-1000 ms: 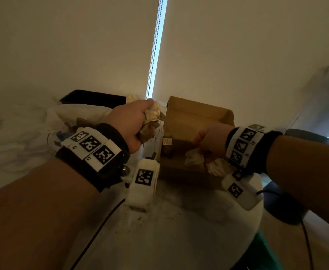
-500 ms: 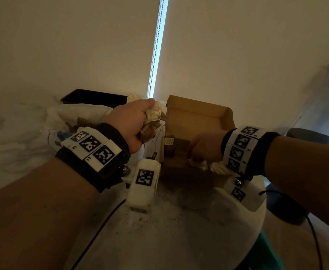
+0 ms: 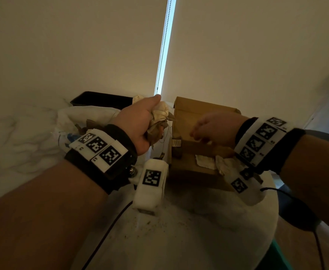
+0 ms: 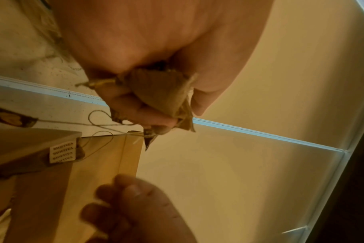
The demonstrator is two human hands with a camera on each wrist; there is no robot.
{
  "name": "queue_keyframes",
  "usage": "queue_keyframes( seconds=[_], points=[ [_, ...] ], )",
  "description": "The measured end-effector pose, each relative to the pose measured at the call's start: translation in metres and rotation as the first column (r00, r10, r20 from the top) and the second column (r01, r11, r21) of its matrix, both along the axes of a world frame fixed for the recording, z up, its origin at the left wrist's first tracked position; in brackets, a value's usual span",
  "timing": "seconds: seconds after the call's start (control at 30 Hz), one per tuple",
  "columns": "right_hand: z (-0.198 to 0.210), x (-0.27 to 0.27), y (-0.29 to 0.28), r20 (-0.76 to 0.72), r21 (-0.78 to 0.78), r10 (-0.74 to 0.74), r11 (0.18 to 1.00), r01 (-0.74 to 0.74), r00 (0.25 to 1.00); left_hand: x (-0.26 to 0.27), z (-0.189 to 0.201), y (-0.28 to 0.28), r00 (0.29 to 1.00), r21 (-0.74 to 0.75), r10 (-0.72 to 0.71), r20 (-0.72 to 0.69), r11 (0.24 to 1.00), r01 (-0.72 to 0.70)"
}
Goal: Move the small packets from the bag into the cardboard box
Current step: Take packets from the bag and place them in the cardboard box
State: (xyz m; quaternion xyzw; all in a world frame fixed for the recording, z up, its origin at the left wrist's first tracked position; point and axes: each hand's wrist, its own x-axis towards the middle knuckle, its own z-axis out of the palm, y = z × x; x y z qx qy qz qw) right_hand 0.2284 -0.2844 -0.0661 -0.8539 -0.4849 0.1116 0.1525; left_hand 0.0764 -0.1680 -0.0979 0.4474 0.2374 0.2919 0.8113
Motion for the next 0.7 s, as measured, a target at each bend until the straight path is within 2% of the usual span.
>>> queue_keyframes(
  seconds=[0.07,0.13,0.23,0.33,0.4,0.43,0.57,0.7],
  points=[
    [0.008,-0.01,0.004,-0.26,0.27,0.03,0.962,0.043,0.965,-0.003,0.003,0.001,0.999,-0.008,-0.04,0.035,0.999,0.04],
    [0.01,-0.018,0.014,-0.401,0.461,0.104,0.881,0.103,0.91,-0.006,0.004,0.001,0.997,-0.031,-0.035,0.075,0.999,0.038],
    [0.003,-0.028,0.028,-0.516,0.564,0.23,0.816,0.125,0.825,-0.007,0.005,0.002,0.993,-0.046,-0.005,0.115,0.999,0.011],
    [-0.008,-0.033,0.034,-0.603,0.607,0.367,0.787,0.109,0.708,-0.006,0.005,0.003,0.995,-0.021,0.0,0.097,1.0,0.002],
    [-0.018,-0.035,0.033,-0.63,0.645,0.474,0.76,0.075,0.615,-0.006,0.003,0.005,0.997,0.004,0.008,0.071,1.0,-0.009],
    [-0.022,-0.035,0.033,-0.621,0.658,0.505,0.751,0.049,0.599,-0.006,0.002,0.005,0.998,0.014,0.006,0.07,1.0,-0.007],
    [-0.035,-0.036,0.031,-0.562,0.694,0.544,0.72,-0.003,0.623,-0.002,-0.002,0.006,0.999,0.061,-0.001,0.038,0.998,-0.002],
    [-0.042,-0.039,0.029,-0.456,0.722,0.489,0.692,-0.013,0.743,0.001,-0.003,0.004,1.0,0.082,-0.005,0.001,0.997,0.005]
  ],
)
